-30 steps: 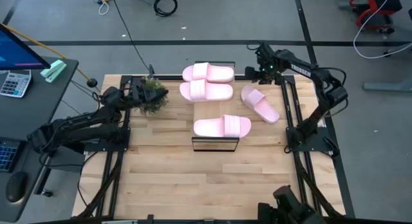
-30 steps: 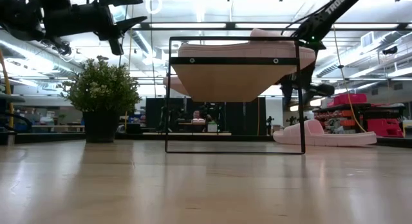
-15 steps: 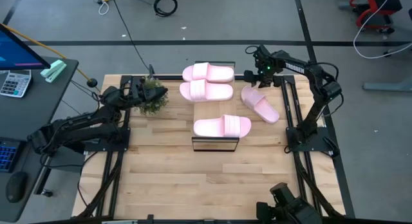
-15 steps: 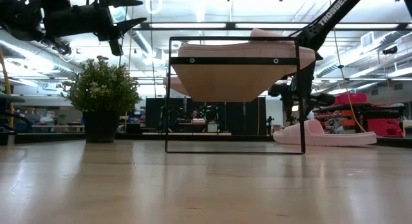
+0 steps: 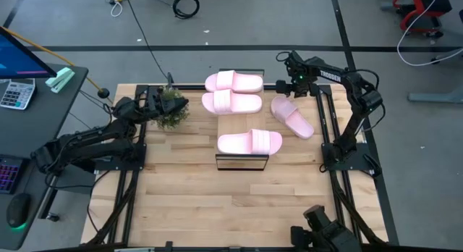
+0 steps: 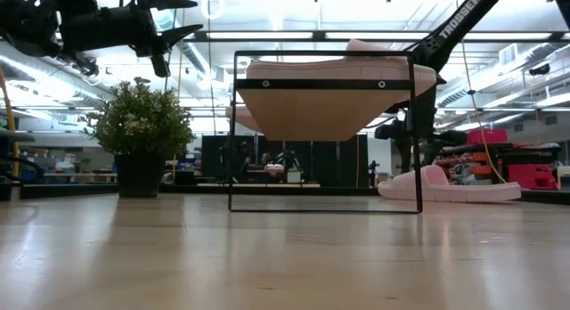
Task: Pick and place slides into the shelf
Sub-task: Put the pink slide on the shelf
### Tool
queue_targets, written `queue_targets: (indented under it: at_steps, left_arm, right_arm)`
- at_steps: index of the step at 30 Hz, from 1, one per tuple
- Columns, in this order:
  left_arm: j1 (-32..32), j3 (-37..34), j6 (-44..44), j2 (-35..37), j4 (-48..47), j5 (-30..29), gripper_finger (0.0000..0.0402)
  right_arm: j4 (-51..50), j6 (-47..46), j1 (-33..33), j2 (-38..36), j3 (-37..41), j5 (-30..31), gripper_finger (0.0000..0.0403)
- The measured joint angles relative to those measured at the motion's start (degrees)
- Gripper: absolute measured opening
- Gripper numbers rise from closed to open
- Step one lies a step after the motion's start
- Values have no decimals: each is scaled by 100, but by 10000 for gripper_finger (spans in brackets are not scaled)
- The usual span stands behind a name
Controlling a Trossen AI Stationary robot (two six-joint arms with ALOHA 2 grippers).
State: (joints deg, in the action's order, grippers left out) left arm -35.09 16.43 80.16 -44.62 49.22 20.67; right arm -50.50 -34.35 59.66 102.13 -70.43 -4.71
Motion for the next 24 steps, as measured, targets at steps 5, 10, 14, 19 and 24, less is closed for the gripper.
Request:
queue_targets:
  at_steps: [5, 10, 14, 19, 24]
  left_arm:
    - [0, 2, 0, 0, 0, 0, 172]
    - [0, 2, -92, 0, -5, 0, 169]
    - [0, 2, -103, 0, -11, 0, 169]
    - [0, 2, -90, 0, -11, 0, 169]
    - [0, 2, -87, 0, -11, 0, 167]
  right_arm:
    - [-539, 52, 23, 0, -1, 564, 187]
    - [-842, 279, 24, 0, -2, 751, 187]
    - [-892, 306, 23, 0, -2, 906, 187]
    - [-1176, 360, 24, 0, -2, 1101, 187]
    - [-1593, 495, 22, -2, -2, 1310, 187]
